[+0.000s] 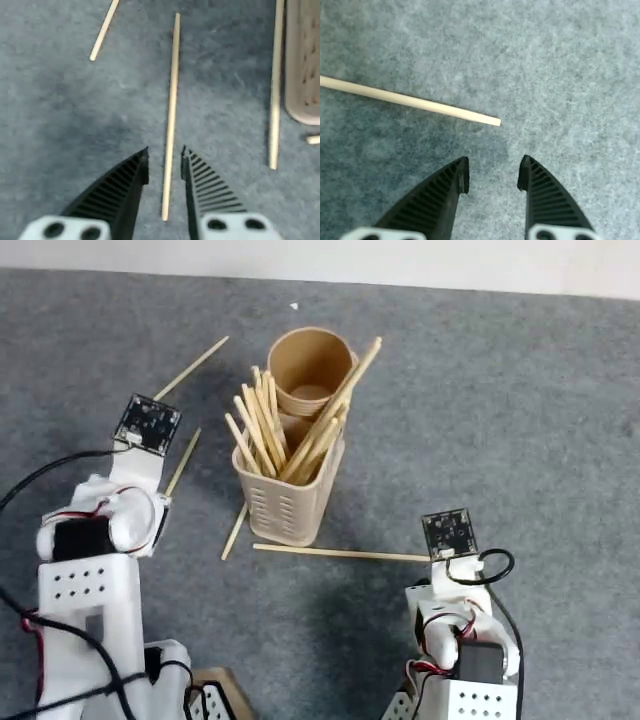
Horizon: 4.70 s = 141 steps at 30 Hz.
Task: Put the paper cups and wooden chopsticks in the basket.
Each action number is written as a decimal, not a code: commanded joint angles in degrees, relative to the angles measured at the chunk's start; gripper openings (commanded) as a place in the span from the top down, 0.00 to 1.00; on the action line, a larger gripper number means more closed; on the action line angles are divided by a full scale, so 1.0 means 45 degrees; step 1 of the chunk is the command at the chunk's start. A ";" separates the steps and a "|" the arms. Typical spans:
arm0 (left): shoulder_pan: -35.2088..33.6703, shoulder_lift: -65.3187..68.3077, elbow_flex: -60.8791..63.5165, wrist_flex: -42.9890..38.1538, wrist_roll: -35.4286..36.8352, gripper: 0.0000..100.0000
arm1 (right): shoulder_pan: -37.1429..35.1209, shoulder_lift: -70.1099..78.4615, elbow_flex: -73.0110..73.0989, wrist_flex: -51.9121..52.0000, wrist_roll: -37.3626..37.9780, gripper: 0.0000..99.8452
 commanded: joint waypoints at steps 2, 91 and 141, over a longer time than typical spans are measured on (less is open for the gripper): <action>0.0127 0.2217 -0.0537 -0.0547 -0.0098 0.85 | 0.0147 -0.0147 0.1495 0.0068 0.0117 0.83; -0.1690 2.7985 -3.2498 0.1680 0.2911 0.82 | 0.0147 -0.0147 0.1495 0.0068 0.0117 0.83; -0.1651 2.6501 -3.2459 0.8127 0.1172 0.82 | 0.0147 -0.0147 0.1495 0.0068 0.0117 0.83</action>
